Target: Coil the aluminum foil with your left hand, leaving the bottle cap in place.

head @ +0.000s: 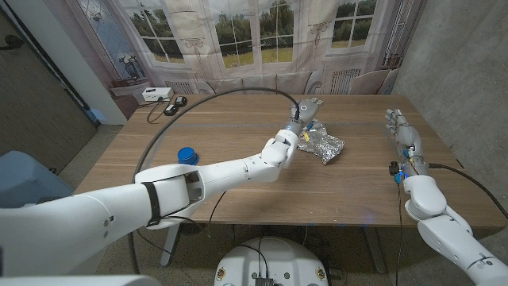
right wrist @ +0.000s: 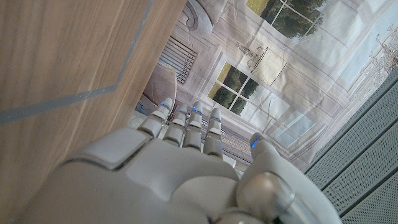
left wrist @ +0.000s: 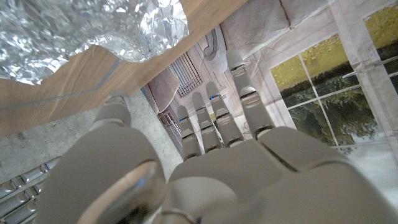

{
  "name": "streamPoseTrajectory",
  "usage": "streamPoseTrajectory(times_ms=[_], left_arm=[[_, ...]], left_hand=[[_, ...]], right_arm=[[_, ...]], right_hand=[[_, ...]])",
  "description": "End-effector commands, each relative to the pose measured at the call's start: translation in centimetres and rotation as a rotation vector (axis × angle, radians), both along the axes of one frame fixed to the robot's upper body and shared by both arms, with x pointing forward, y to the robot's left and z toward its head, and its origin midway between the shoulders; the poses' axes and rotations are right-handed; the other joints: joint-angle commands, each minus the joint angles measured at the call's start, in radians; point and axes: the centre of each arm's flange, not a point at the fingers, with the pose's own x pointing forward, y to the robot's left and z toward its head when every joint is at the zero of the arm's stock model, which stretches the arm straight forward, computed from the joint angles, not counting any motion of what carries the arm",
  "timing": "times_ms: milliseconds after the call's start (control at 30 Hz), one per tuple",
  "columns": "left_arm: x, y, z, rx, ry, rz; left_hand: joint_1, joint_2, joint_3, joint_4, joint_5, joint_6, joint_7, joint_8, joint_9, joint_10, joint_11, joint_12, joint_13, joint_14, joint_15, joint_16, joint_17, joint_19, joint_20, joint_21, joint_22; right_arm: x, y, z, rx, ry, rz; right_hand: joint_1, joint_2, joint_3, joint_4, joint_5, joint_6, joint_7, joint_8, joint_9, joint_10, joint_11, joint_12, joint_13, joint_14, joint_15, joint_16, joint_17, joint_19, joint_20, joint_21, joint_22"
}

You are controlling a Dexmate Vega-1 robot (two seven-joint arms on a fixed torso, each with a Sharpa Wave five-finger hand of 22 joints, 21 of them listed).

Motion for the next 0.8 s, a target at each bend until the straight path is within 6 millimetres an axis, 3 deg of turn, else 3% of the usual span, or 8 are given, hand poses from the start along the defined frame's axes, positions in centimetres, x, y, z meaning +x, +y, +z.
streamPoseTrajectory(times_ms=[33, 300, 367, 433, 567, 633, 800], left_arm=[[3.5, 0.6, -2.1, 0.262, 0.535, 0.301], [3.3, 0.5, -2.0, 0.326, 0.543, 0.332], [3.4, 0.4, -2.2, 0.346, 0.542, 0.344], [3.6, 0.3, -2.4, 0.352, 0.538, 0.340], [3.9, 0.2, -2.7, 0.354, 0.518, 0.331], [4.1, 0.1, -2.8, 0.360, 0.504, 0.344], [4.8, -0.6, -3.2, 0.416, 0.553, 0.396]], left_hand=[[0.020, 0.011, 0.005, 0.013, 0.004, 0.075, 0.005, 0.030, 0.001, 0.052, -0.010, 0.017, -0.001, 0.022, -0.043, -0.008, -0.017, -0.009, 0.022, -0.017, 0.003], [0.038, 0.016, 0.004, 0.012, 0.000, 0.065, -0.007, 0.025, -0.003, 0.047, -0.021, 0.002, -0.010, 0.006, -0.046, -0.019, -0.027, -0.027, 0.023, -0.036, 0.003], [0.045, 0.010, -0.005, 0.015, -0.002, 0.009, -0.020, -0.006, -0.014, -0.019, -0.014, -0.049, -0.030, -0.063, -0.020, -0.049, -0.045, -0.052, 0.033, -0.061, 0.002], [0.043, -0.004, -0.019, 0.017, -0.002, -0.011, -0.016, -0.023, -0.023, -0.062, -0.011, -0.083, -0.047, -0.115, -0.002, -0.073, -0.063, -0.075, 0.044, -0.083, 0.001], [0.010, -0.025, -0.073, 0.038, 0.021, -0.131, -0.041, -0.116, -0.062, -0.193, -0.008, -0.193, -0.111, -0.279, 0.051, -0.106, -0.115, -0.166, 0.060, -0.180, -0.004], [0.012, -0.023, -0.083, 0.040, 0.029, -0.184, -0.045, -0.148, -0.072, -0.224, -0.004, -0.219, -0.129, -0.314, 0.061, -0.105, -0.122, -0.183, 0.060, -0.206, -0.004], [0.010, -0.025, -0.099, 0.043, 0.037, -0.250, -0.047, -0.177, -0.081, -0.260, 0.007, -0.244, -0.149, -0.340, 0.075, -0.103, -0.125, -0.192, 0.060, -0.228, -0.003]], right_arm=[[0.4, 0.2, 0.1, 0.003, 0.000, -0.008], [0.6, 0.3, 0.2, 0.001, 0.000, -0.007], [0.6, 0.3, 0.2, -0.001, 0.001, -0.010], [0.6, 0.3, 0.2, -0.002, 0.003, -0.009], [0.5, 0.3, 0.1, -0.004, 0.009, -0.011], [0.5, 0.2, 0.0, -0.003, 0.009, -0.013], [0.2, -0.1, -0.1, 0.006, 0.000, -0.015]], right_hand=[[0.006, 0.000, 0.004, 0.008, 0.001, -0.001, -0.005, -0.003, 0.006, 0.011, -0.001, -0.003, 0.002, 0.012, 0.001, 0.005, 0.004, 0.009, 0.000, 0.002, 0.002], [0.007, 0.000, 0.004, 0.008, 0.001, -0.002, -0.005, -0.003, 0.006, 0.010, 0.000, -0.004, 0.002, 0.012, 0.001, 0.004, 0.004, 0.010, -0.001, 0.002, 0.002], [0.007, 0.000, 0.004, 0.008, 0.001, -0.002, -0.006, -0.003, 0.006, 0.010, 0.001, -0.004, 0.002, 0.013, 0.001, 0.004, 0.004, 0.010, -0.001, 0.002, 0.002], [0.008, 0.000, 0.004, 0.008, 0.001, -0.002, -0.005, -0.003, 0.006, 0.012, 0.001, -0.003, 0.002, 0.013, 0.000, 0.004, 0.004, 0.010, -0.001, 0.002, 0.002], [0.008, 0.000, 0.005, 0.008, 0.001, 0.006, 0.003, 0.000, 0.006, 0.021, 0.004, -0.001, 0.002, 0.022, 0.000, 0.006, 0.004, 0.010, -0.004, 0.002, 0.002], [0.008, -0.001, 0.005, 0.008, 0.001, 0.008, 0.003, 0.001, 0.006, 0.025, 0.006, 0.000, 0.002, 0.024, 0.000, 0.006, 0.004, 0.010, -0.005, 0.001, 0.002], [0.009, -0.001, 0.005, 0.008, 0.001, 0.010, 0.005, 0.001, 0.006, 0.032, 0.009, 0.002, 0.003, 0.035, 0.002, 0.009, 0.004, 0.010, -0.007, 0.001, 0.002]])
